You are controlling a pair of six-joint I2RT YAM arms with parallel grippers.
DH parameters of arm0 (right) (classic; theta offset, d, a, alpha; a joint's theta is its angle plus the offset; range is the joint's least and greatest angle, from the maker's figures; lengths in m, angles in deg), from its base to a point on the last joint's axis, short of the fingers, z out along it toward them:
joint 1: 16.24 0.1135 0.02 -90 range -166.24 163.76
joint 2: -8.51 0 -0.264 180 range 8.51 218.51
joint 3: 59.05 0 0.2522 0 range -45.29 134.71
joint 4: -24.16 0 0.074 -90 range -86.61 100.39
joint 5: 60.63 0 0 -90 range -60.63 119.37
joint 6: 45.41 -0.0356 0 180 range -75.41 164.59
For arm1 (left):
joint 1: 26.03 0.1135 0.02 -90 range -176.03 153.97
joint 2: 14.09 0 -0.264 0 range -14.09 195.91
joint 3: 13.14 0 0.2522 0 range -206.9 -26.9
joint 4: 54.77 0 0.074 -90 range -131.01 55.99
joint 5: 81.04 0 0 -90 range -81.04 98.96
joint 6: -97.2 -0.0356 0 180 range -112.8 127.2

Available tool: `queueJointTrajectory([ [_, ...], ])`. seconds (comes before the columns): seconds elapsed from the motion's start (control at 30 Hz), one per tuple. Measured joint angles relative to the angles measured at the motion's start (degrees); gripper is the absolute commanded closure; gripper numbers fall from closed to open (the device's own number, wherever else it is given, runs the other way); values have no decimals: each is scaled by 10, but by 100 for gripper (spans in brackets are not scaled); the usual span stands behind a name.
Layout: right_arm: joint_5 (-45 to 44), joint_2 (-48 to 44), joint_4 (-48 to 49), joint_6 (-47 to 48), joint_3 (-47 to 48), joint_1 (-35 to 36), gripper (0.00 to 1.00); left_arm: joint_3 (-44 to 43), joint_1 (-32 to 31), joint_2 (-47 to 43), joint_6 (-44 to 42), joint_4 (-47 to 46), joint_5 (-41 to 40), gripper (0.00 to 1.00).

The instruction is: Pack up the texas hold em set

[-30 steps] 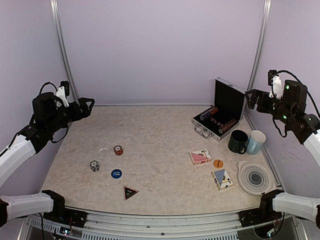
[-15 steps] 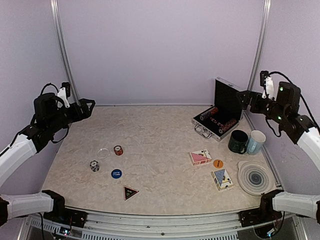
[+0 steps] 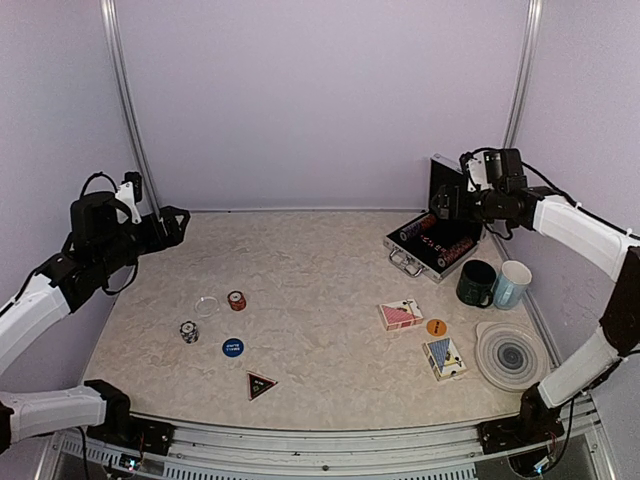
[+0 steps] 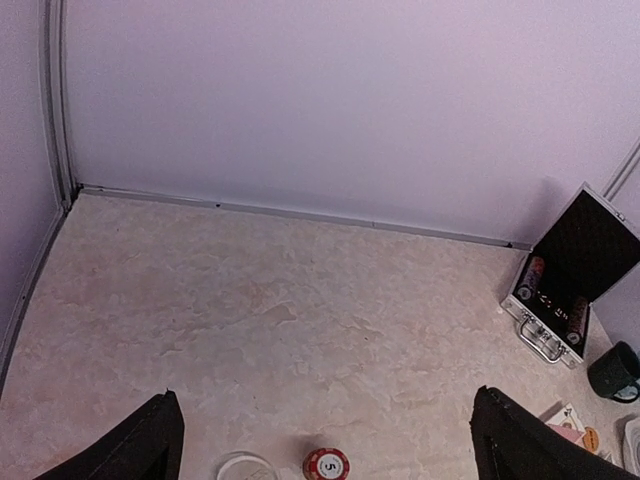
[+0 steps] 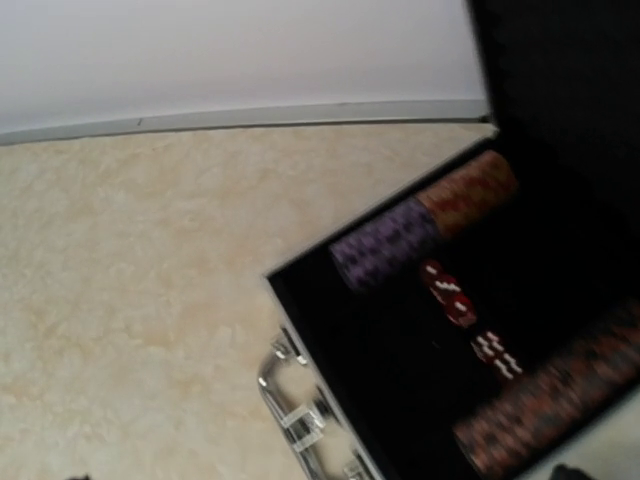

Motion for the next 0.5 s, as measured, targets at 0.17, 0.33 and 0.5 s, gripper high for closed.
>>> queueJointTrajectory([
  [0.17, -15, 91, -22, 5, 69, 30, 1, 9, -25, -43, -20, 6, -13, 1],
  [0.33, -37, 171, -36, 9, 129, 45, 1, 27, -28, -43, -27, 9, -14, 1],
  [0.5, -55, 227, -35, 18, 163, 51, 1, 31, -22, -34, -29, 9, -2, 1],
])
